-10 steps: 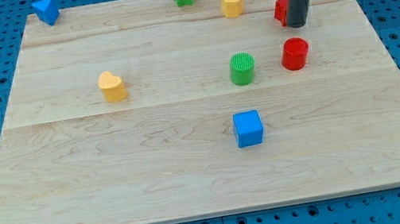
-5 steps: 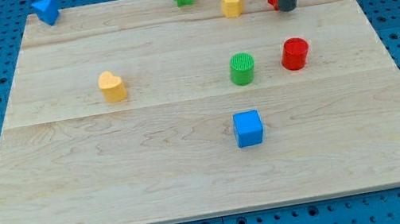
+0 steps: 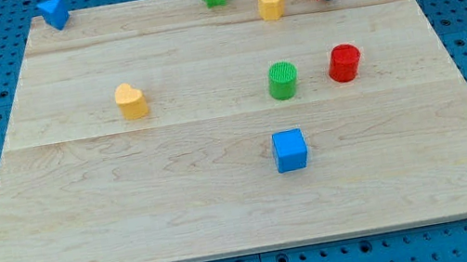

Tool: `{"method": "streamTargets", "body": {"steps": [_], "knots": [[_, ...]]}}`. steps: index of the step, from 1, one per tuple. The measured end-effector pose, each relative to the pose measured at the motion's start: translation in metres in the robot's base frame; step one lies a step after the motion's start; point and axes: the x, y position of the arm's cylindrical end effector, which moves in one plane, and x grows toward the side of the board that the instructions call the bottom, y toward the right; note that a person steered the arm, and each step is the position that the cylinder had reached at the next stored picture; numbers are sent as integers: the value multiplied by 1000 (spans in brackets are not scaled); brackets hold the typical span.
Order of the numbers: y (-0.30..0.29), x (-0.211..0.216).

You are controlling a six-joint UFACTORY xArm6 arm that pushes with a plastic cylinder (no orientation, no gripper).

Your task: Push to the red star towards the top right

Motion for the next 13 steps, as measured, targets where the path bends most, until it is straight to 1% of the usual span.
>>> {"method": "streamTargets", "body": {"steps": [3,13], "knots": [[0,1],[0,-34]]}}
